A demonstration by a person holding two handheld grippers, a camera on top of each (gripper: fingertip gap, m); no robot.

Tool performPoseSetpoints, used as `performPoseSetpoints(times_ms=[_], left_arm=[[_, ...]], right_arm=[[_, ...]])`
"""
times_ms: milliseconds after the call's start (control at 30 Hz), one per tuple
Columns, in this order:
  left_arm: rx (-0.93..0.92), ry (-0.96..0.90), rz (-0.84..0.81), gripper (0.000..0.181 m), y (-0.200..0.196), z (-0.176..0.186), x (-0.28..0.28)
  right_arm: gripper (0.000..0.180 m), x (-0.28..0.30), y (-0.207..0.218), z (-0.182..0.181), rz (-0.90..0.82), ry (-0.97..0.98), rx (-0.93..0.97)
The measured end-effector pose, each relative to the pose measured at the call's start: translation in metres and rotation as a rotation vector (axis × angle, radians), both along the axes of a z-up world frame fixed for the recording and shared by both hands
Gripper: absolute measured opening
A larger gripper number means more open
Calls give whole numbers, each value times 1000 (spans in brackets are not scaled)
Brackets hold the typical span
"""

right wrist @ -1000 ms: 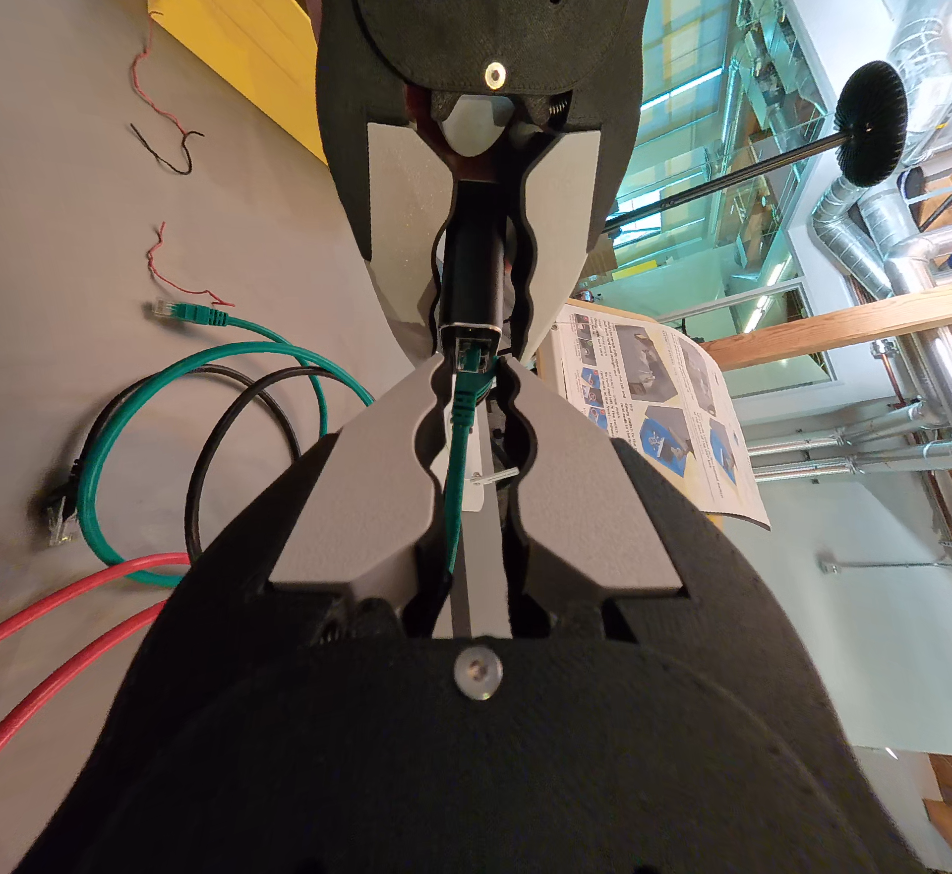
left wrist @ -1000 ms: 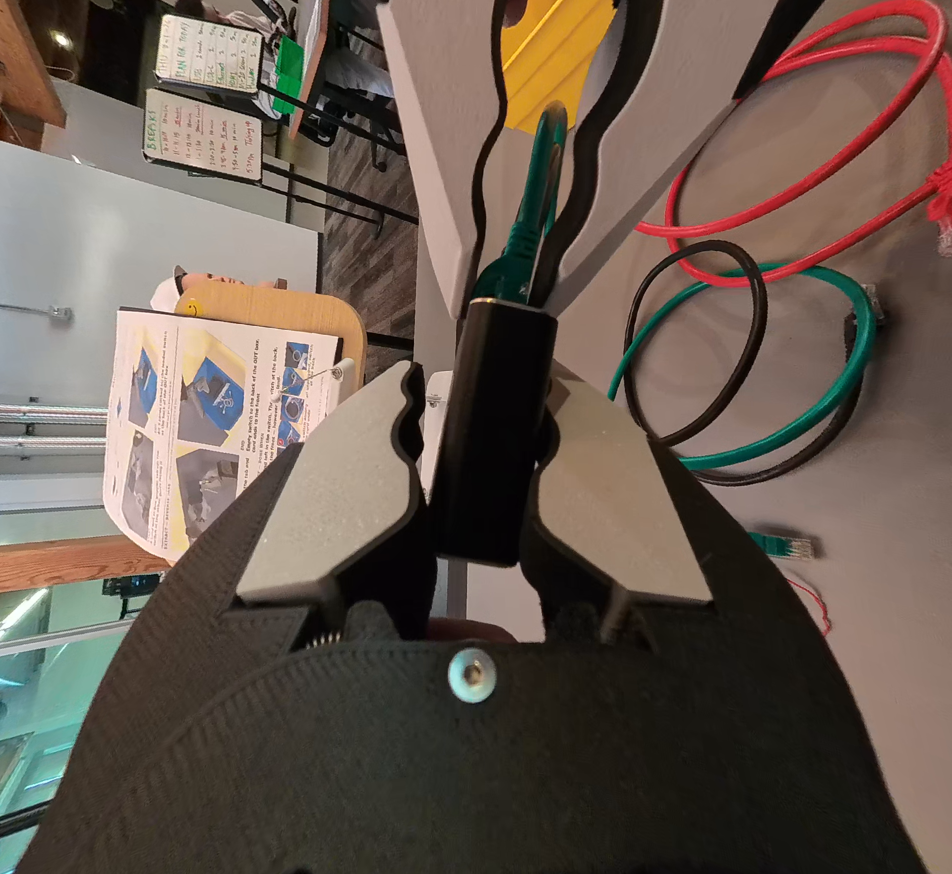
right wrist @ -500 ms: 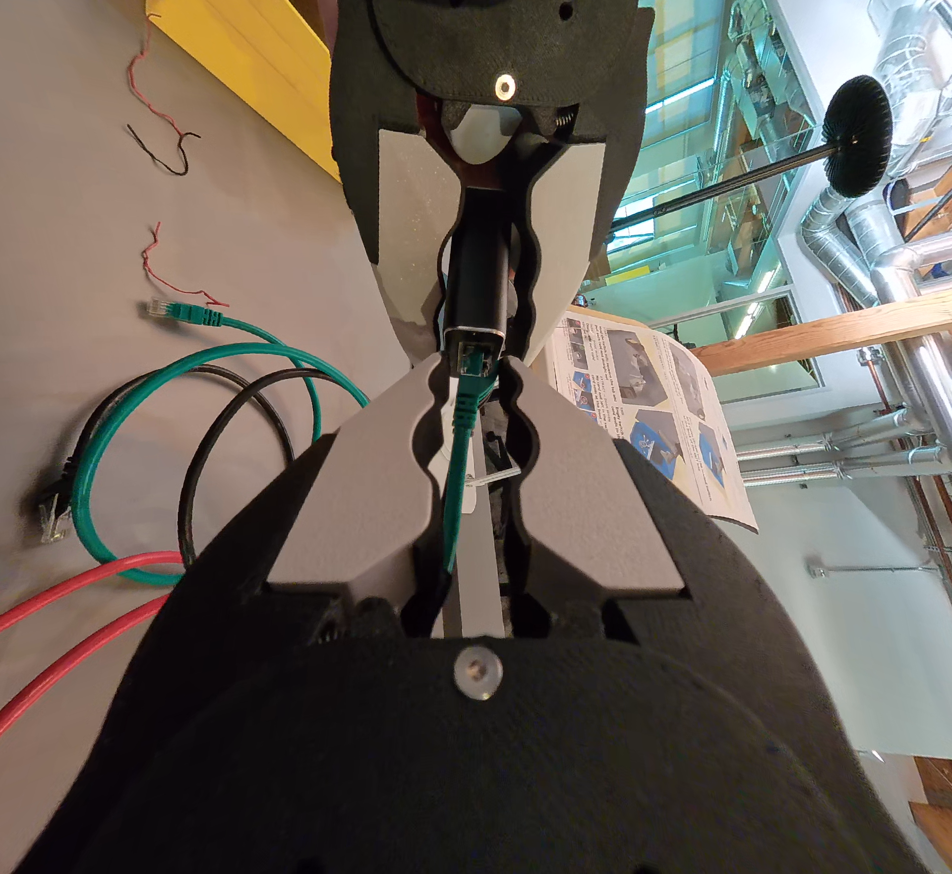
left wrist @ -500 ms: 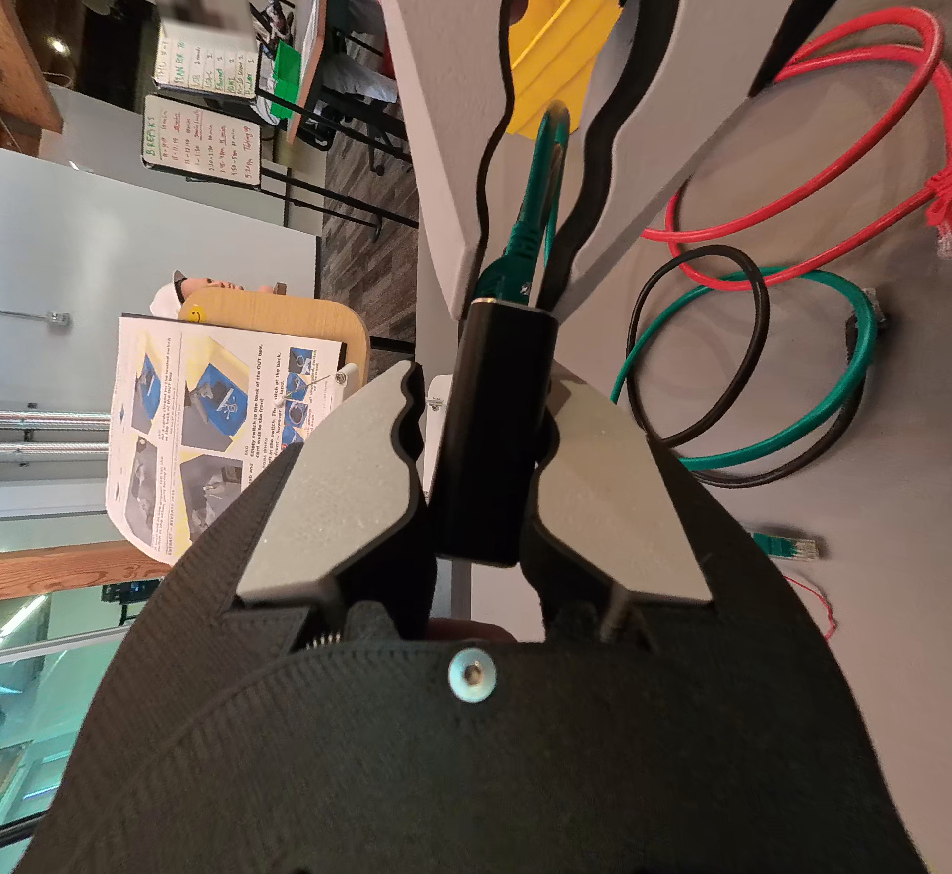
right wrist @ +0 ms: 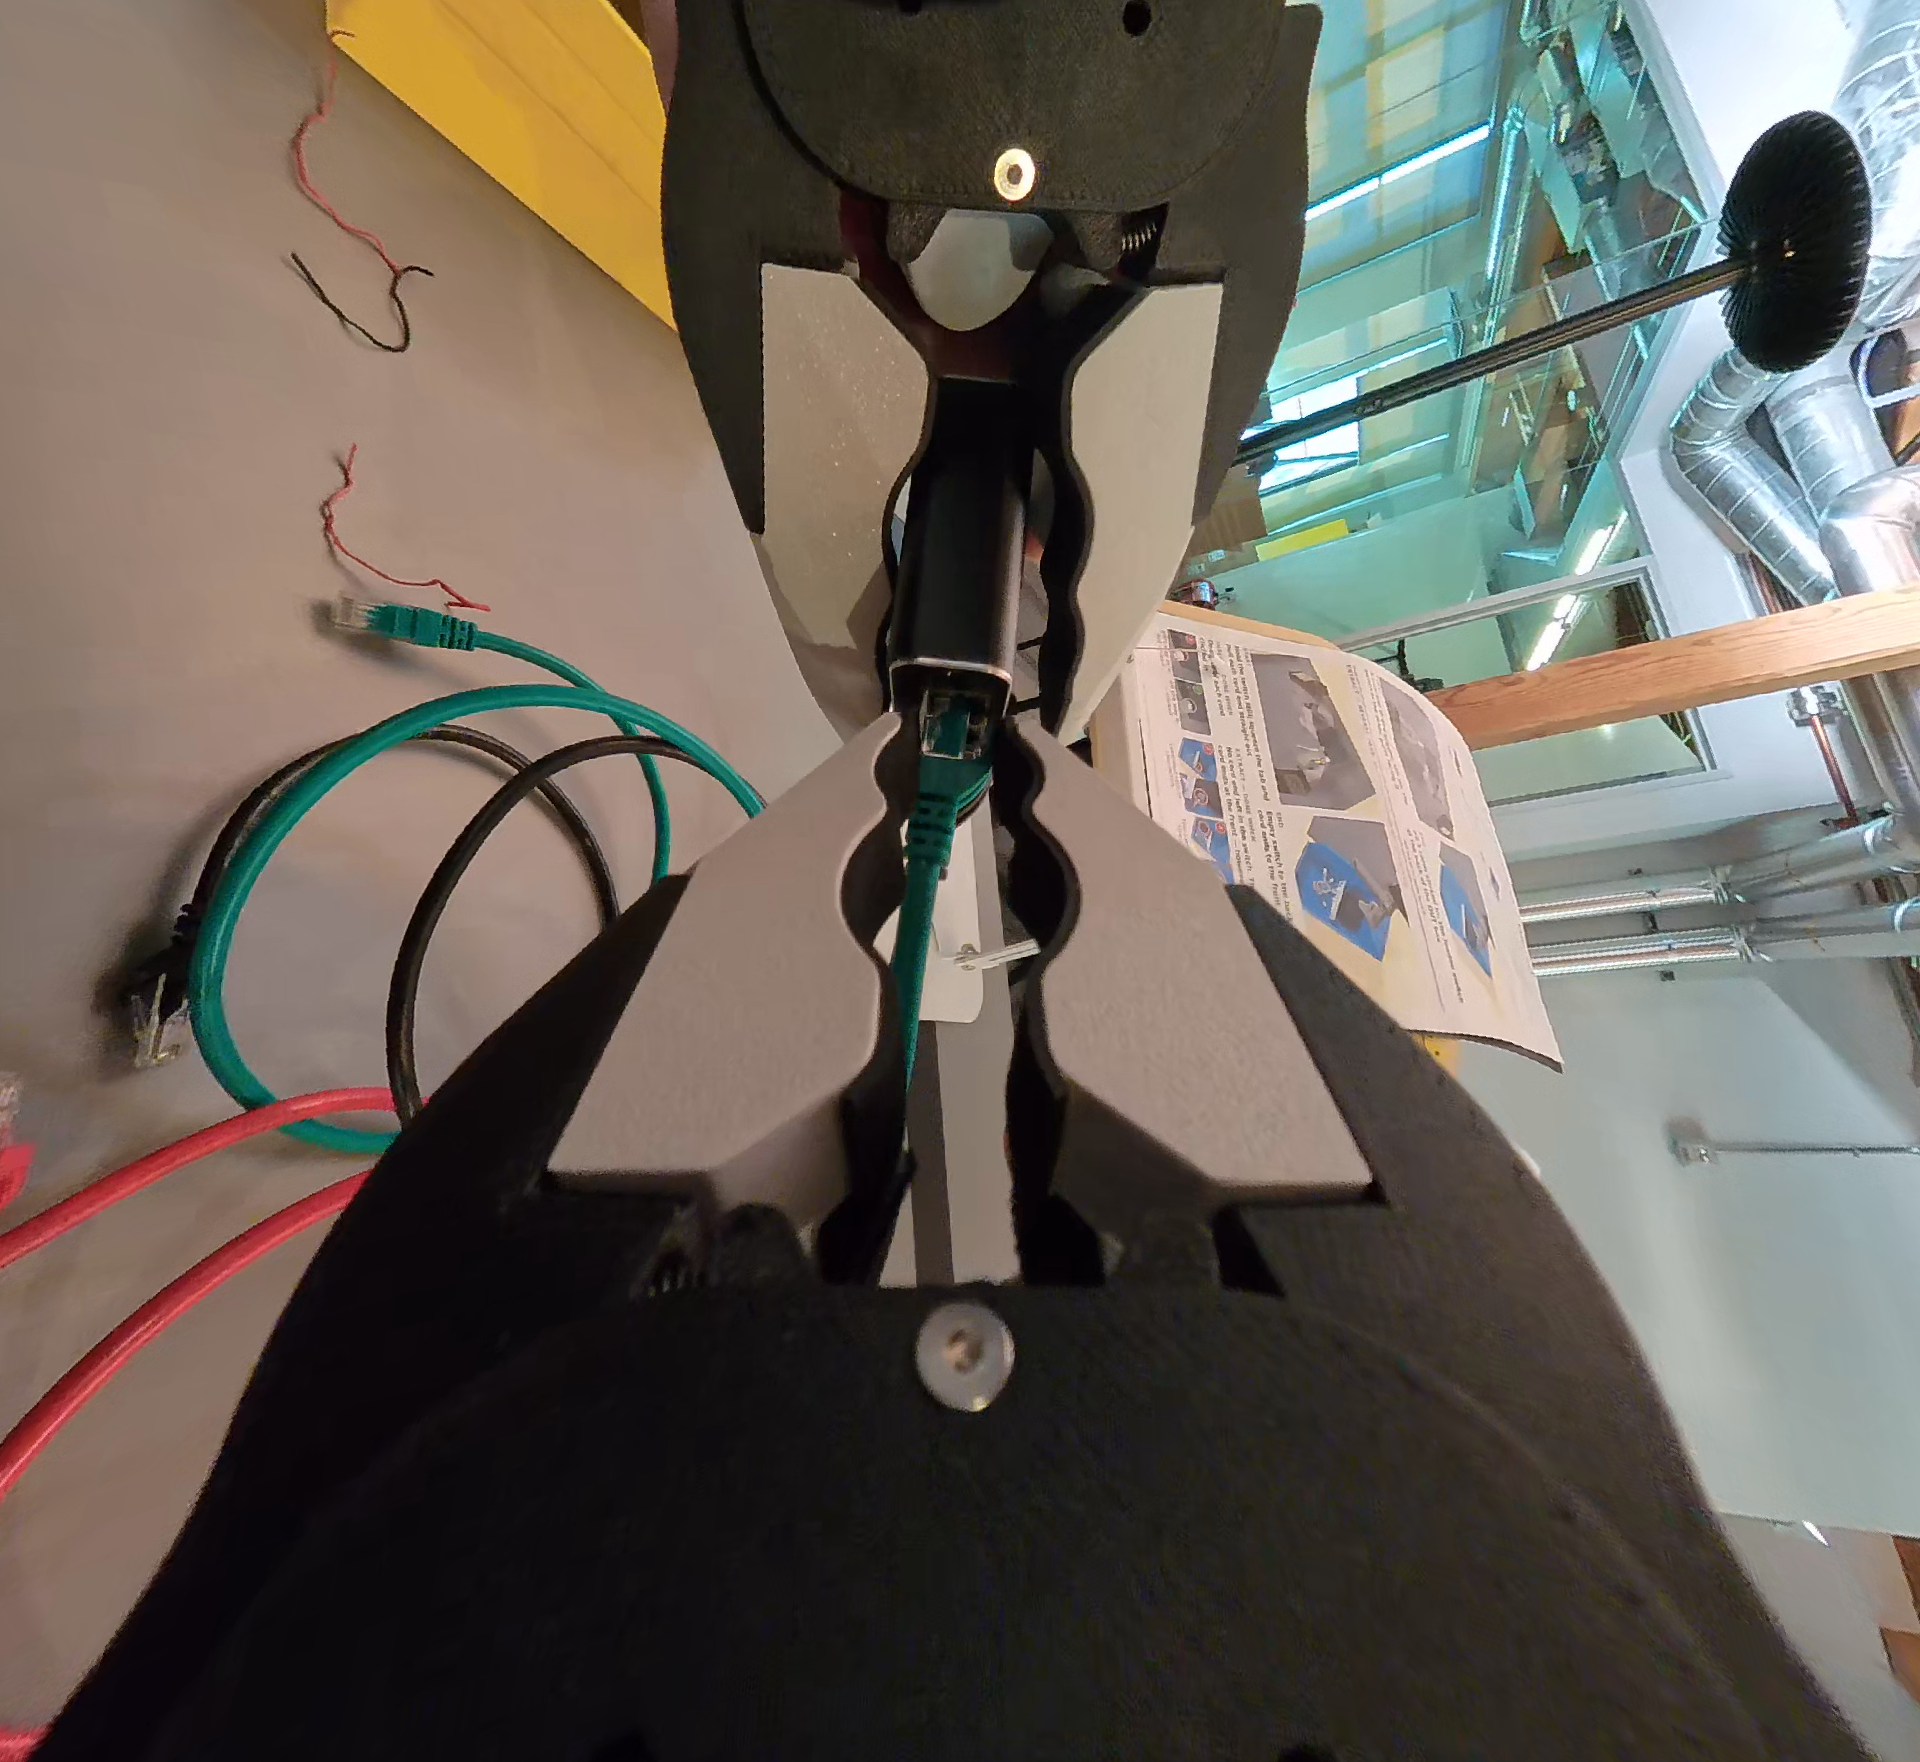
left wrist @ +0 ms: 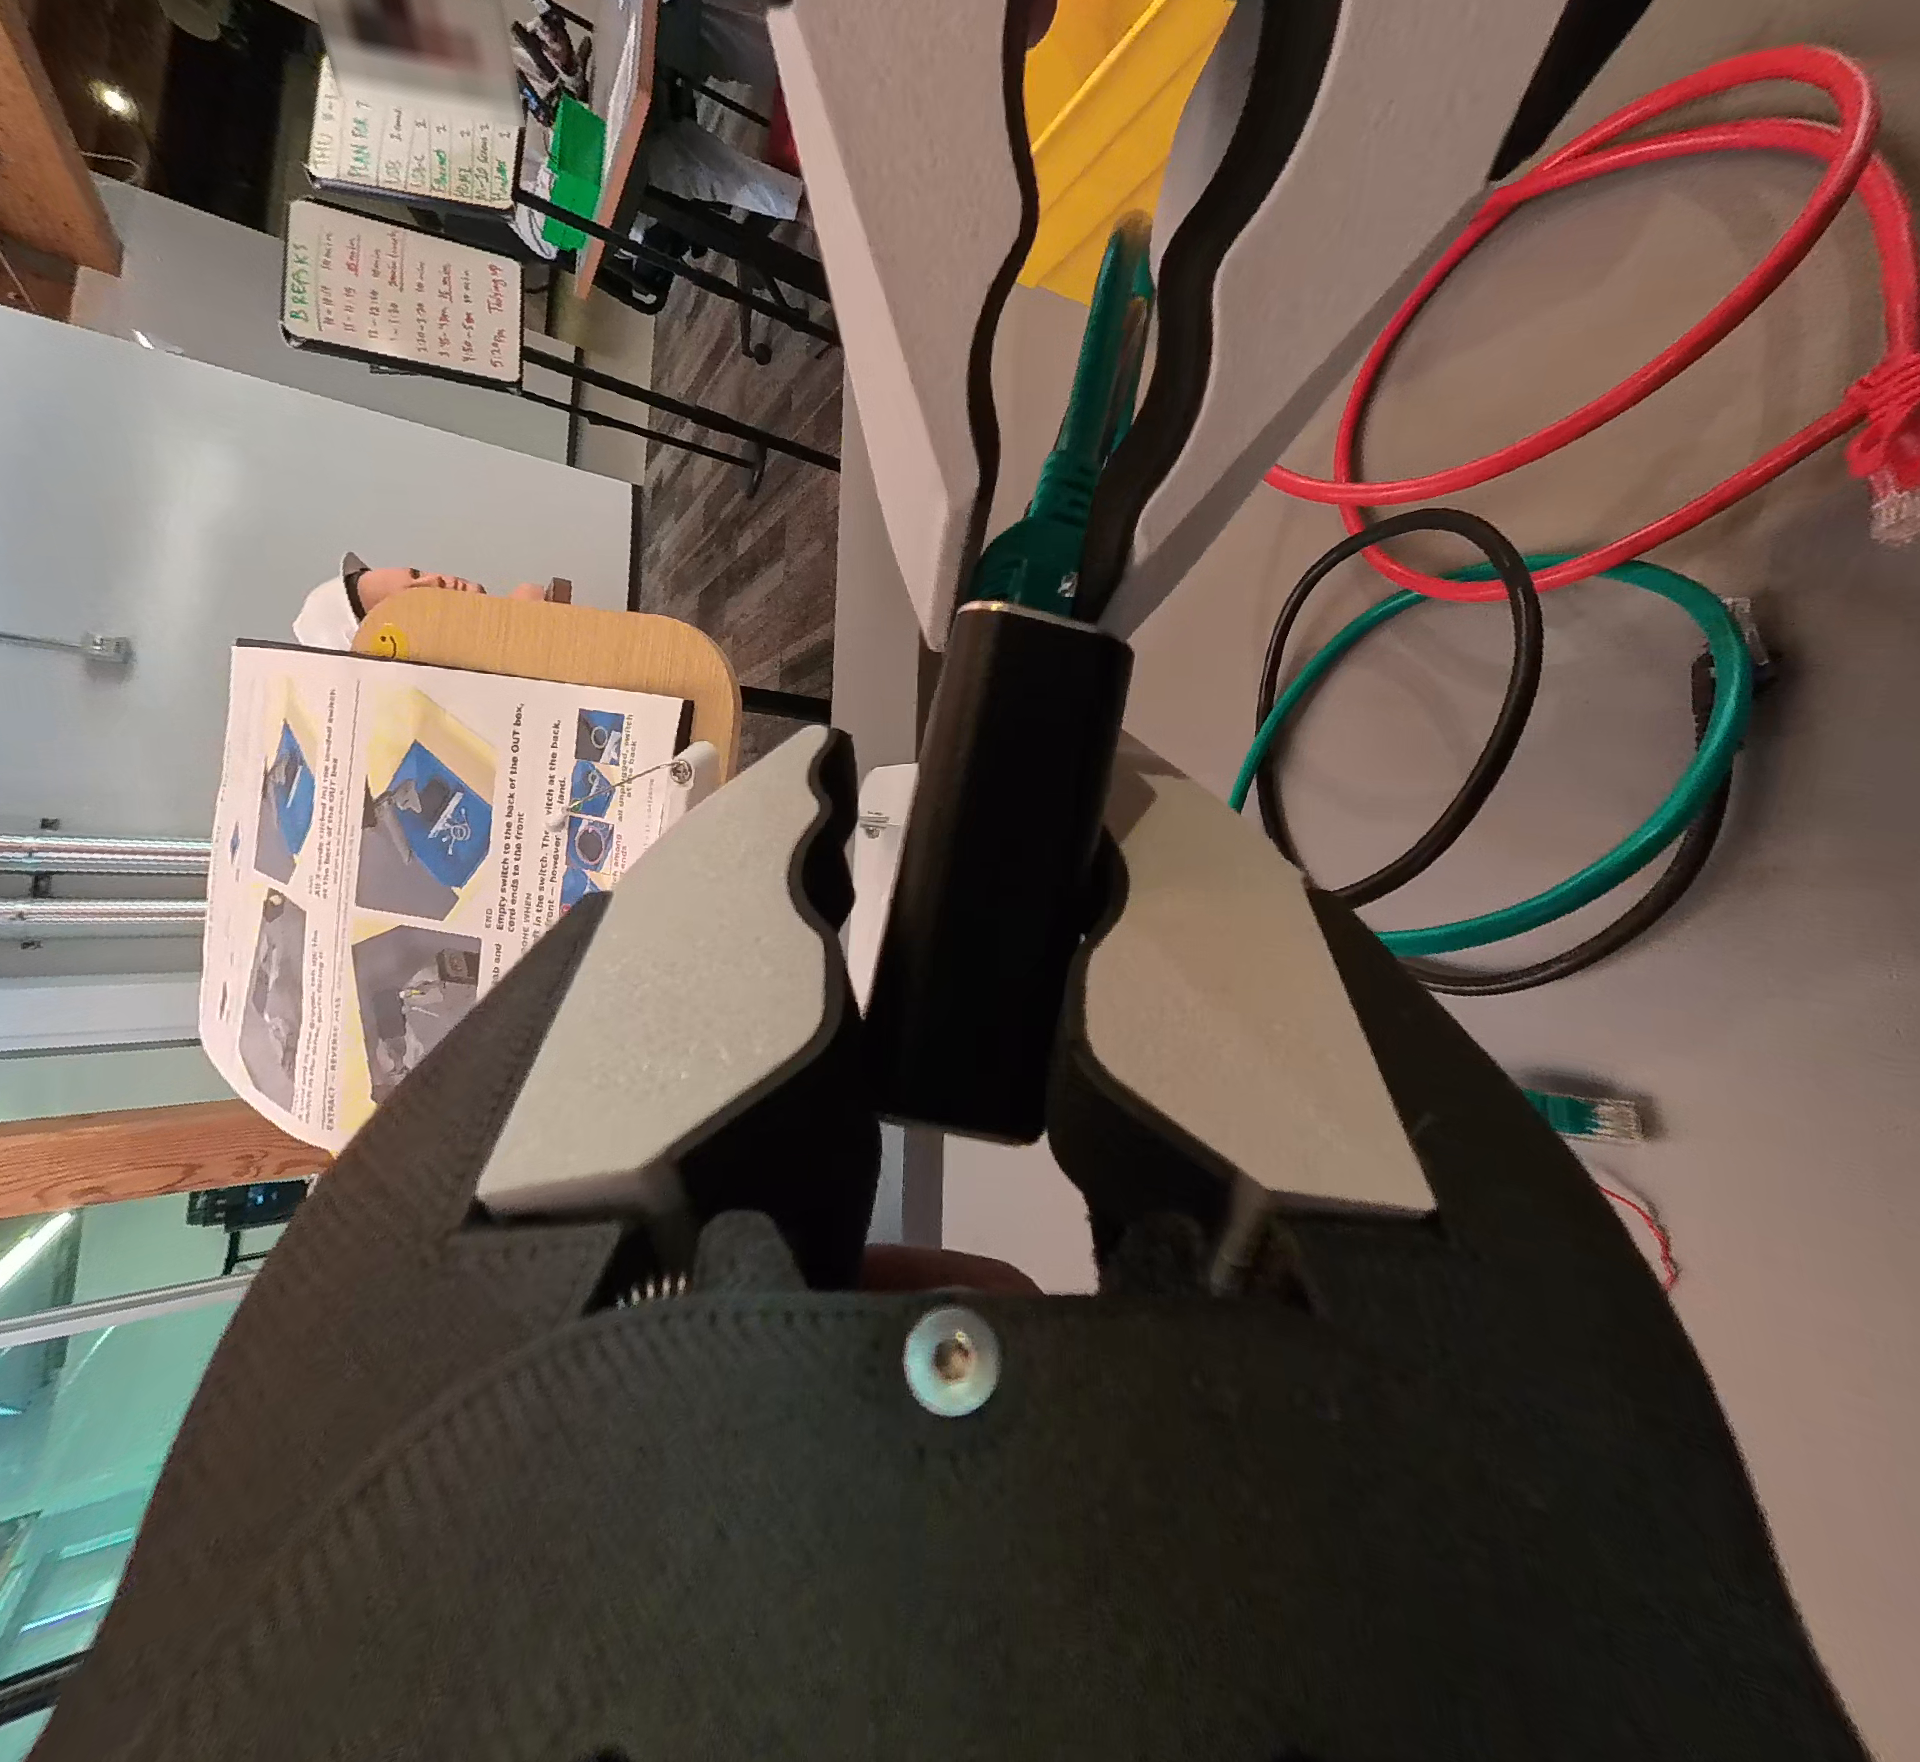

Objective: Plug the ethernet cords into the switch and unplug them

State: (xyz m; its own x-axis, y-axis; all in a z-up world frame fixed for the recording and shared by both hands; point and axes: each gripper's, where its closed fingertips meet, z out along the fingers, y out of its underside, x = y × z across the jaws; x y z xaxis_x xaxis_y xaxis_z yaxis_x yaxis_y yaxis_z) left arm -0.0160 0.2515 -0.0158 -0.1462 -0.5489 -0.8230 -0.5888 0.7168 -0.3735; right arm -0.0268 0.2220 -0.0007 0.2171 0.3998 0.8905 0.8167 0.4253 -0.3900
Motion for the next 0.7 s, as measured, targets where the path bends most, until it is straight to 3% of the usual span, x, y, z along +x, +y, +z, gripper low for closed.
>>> performPoseSetpoints(times_ms=[700], left_arm=[[-67,-23,11,39,1,2,3]], right_arm=[[13,4,-1,5,9,62,-47]])
